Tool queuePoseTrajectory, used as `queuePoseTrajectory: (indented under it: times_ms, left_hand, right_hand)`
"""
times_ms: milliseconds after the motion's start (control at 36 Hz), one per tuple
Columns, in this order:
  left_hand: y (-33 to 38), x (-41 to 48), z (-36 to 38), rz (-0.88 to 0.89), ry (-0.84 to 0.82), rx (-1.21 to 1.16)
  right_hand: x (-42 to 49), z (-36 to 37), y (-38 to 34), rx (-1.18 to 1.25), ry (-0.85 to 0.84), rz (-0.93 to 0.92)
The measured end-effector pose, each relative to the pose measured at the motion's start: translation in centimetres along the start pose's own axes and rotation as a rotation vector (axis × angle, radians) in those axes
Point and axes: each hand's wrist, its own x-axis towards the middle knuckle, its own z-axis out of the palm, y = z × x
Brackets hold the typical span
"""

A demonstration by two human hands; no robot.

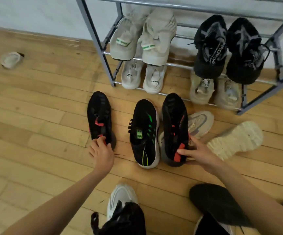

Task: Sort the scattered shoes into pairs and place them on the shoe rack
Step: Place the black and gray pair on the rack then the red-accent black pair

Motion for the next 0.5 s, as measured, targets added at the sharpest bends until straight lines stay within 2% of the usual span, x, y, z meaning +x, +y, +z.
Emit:
queuePoseTrajectory:
  times_ms: [111,306,417,500]
  left_hand:
    - [-0.3,0.2,-0.1,-0.075,0.009,-0.184]
    - [1.6,1.5,0.0,-0.428,0.099,-0.475]
    - [2.1,2.4,-0.1,-0.564,0.088,-0.499]
    - [2.4,2.5,-0.6,-0.612,0.051,-0.428]
  right_hand:
    - [0.2,0.1,-0.1,0.029,0.013,0.023]
    - [0.6,0.0,0.1,-0.004,0.002,0.008]
    - [0.8,0.0,0.4,-0.002,0.001,-0.005]
    - [0.9,-0.2,0.5,0.01,-0.013,0.0]
